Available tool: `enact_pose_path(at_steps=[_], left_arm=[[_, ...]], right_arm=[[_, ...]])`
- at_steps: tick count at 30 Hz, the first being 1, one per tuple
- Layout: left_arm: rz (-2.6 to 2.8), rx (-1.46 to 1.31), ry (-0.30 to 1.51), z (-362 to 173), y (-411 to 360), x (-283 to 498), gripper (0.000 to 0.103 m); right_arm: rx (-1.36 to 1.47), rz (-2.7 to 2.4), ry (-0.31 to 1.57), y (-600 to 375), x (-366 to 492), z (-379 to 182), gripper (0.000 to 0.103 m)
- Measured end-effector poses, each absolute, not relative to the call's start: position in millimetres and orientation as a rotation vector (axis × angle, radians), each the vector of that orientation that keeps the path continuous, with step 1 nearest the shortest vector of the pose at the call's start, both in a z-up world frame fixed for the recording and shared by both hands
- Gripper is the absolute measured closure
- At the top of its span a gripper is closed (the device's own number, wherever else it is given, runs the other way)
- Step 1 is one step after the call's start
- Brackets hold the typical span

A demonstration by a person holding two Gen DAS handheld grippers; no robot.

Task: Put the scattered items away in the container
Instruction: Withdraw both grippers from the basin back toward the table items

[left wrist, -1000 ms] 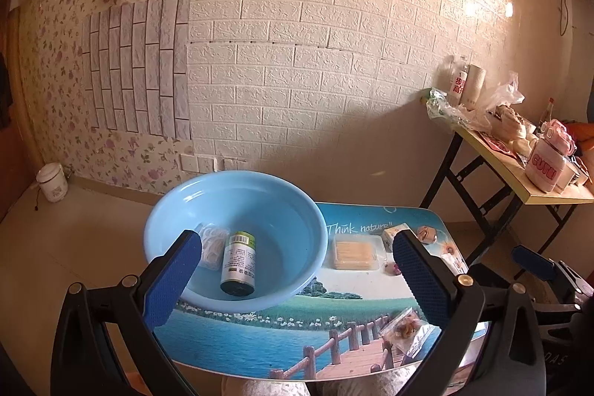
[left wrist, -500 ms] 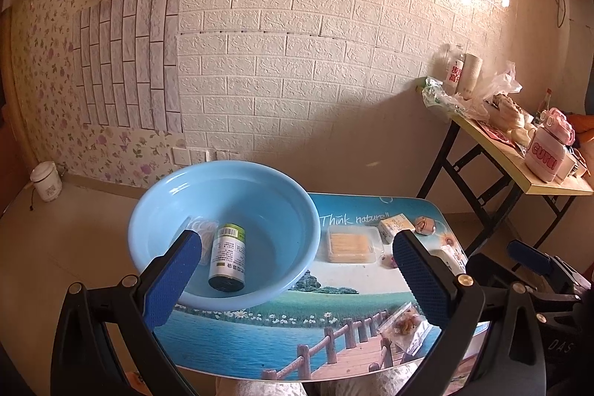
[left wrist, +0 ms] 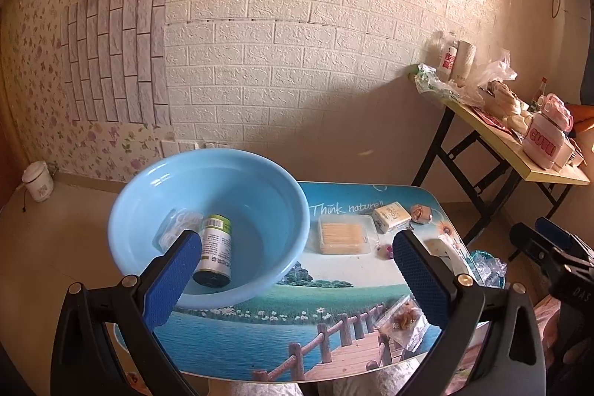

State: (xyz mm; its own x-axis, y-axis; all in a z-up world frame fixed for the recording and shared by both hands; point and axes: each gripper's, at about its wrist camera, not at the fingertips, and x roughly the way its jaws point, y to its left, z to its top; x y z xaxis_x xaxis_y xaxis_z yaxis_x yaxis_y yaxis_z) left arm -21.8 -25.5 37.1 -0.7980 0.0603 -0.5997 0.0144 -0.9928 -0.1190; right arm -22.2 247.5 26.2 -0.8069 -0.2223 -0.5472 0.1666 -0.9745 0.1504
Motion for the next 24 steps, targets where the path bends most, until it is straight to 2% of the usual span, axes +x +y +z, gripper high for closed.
enact_pose_path(at_steps=[12,24], left_arm=[[2.828,-1.022,-0.079,0.7,18.0,-24.5,0.000],[2.632,-0.994,0.044,-58.3,72.5,-18.0,0.000]], right_arm=[[0.938,-2.844,-0.196,286.7,-32.7,-6.8,0.000],[0.998,-2.871,-0.153,314.5,-25.7,-48.4,0.000]])
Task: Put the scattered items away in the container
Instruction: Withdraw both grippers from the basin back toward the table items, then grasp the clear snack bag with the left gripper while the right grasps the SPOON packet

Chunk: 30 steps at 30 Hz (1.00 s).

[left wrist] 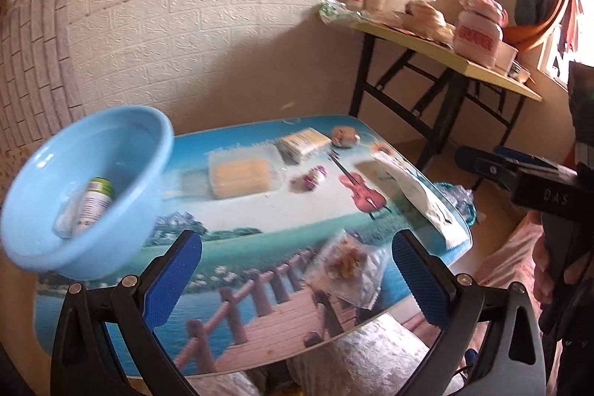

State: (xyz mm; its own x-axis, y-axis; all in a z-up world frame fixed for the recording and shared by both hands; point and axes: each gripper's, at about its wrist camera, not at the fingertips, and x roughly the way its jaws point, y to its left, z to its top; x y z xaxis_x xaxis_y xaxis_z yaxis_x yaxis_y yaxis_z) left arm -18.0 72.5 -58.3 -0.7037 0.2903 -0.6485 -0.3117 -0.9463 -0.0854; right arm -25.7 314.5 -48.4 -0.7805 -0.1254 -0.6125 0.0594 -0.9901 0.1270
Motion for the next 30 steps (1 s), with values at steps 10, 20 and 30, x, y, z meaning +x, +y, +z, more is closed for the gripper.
enact_pose_path(at_steps=[10,20,30], left_arm=[[2.548,-1.033,0.076,-92.7,97.6,-25.9,0.000],[2.499,-1.006,0.126,-115.8,113.4,-36.8,0.000],[2.432,-0.880,0.124,-127.9,124.9,-40.5,0.000]], right_arm=[[0.966,-2.876,-0.142,332.4,-36.8,-65.3,0.014],[1.067,-2.810,-0.179,338.1,-51.8,-100.5,0.023],[1.122,-2.778,-0.188,338.1,-64.4,-132.6,0.036]])
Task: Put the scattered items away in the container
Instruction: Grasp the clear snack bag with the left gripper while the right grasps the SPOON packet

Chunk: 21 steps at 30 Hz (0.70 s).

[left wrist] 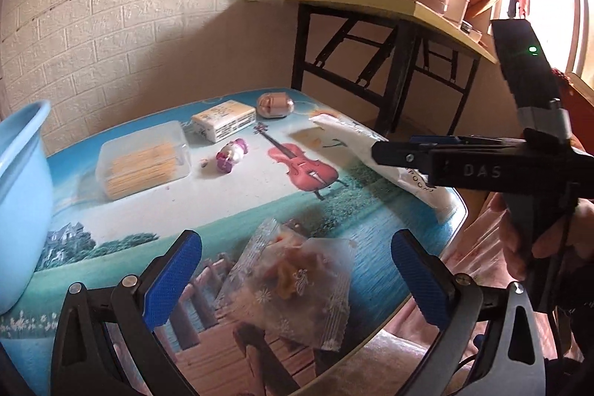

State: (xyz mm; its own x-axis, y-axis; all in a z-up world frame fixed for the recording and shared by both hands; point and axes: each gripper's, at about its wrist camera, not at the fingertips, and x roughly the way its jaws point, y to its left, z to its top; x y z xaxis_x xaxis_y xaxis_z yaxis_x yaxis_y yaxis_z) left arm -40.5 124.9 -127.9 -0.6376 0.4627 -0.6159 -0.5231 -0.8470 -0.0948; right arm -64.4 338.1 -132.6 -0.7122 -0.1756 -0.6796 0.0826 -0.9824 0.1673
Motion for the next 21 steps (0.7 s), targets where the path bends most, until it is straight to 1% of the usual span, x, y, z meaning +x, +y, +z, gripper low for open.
enact_pose_path(at_steps=[7,8,12,14,21], left_arm=[[2.415,-0.831,0.093,-140.0,120.6,-46.2,0.001],[2.405,-0.823,0.082,-140.7,119.8,-46.4,0.004],[2.354,-0.776,0.041,-144.0,117.6,-44.0,0.006],[2.351,-0.802,0.062,-148.5,120.3,-44.5,0.007],[2.409,-0.746,0.204,-154.6,130.1,-35.6,0.007]], right_arm=[[1.134,-2.785,-0.198,343.3,-76.5,-145.2,0.036],[1.132,-2.785,-0.202,343.7,-77.7,-146.1,0.036],[1.128,-2.782,-0.219,343.8,-82.9,-149.9,0.036],[1.130,-2.779,-0.219,342.5,-85.5,-151.7,0.036],[1.103,-2.794,-0.189,337.9,-88.7,-156.1,0.036]])
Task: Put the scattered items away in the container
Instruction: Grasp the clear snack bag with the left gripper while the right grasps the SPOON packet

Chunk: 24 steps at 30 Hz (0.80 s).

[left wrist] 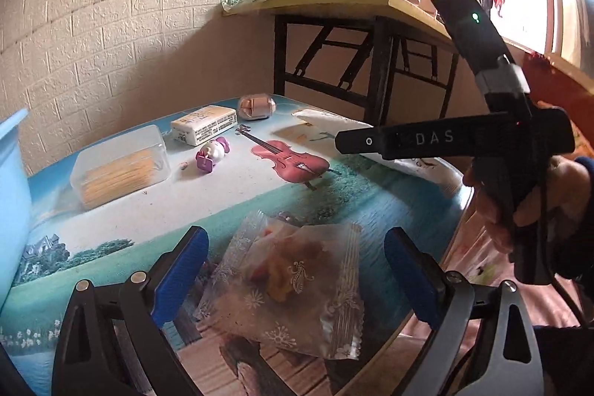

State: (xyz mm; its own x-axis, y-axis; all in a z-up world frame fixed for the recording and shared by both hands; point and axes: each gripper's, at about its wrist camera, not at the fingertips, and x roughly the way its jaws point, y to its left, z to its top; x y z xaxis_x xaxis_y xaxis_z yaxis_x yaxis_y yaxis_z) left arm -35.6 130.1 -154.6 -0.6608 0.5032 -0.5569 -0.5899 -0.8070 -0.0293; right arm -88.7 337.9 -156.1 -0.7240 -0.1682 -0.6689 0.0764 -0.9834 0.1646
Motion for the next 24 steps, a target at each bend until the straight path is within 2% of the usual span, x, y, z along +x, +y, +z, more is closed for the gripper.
enact_pose_path(at_steps=[4,6,7,8,9,11,16,19,24], left_arm=[[2.427,-0.727,0.177,-155.6,127.9,-34.6,0.010],[2.459,-0.706,0.173,-156.8,126.3,-33.1,0.021],[2.466,-0.695,0.167,-156.9,125.4,-32.0,0.033],[2.465,-0.692,0.166,-156.8,125.0,-32.2,0.037],[2.463,-0.694,0.160,-156.7,124.6,-32.6,0.038],[2.471,-0.686,0.153,-157.0,123.1,-32.5,0.047],[2.490,-0.662,0.153,-158.2,122.3,-28.7,0.054],[2.498,-0.679,0.140,-156.0,120.2,-32.1,0.086],[2.493,-0.692,0.098,-153.0,115.4,-34.1,0.090]], right_arm=[[1.058,-2.814,-0.126,333.2,-85.7,-159.0,0.036],[1.023,-2.825,-0.090,330.5,-82.9,-160.8,0.044],[1.001,-2.834,-0.066,328.7,-81.1,-162.0,0.047],[0.984,-2.841,-0.048,327.7,-79.7,-163.1,0.052],[0.970,-2.847,-0.033,327.2,-78.9,-163.9,0.055],[0.947,-2.855,-0.014,326.9,-77.4,-165.4,0.057],[0.904,-2.865,-0.010,327.0,-75.5,-167.9,0.066],[0.900,-2.864,-0.016,327.3,-74.4,-168.0,0.074],[0.898,-2.868,-0.075,332.5,-73.4,-166.5,0.084]])
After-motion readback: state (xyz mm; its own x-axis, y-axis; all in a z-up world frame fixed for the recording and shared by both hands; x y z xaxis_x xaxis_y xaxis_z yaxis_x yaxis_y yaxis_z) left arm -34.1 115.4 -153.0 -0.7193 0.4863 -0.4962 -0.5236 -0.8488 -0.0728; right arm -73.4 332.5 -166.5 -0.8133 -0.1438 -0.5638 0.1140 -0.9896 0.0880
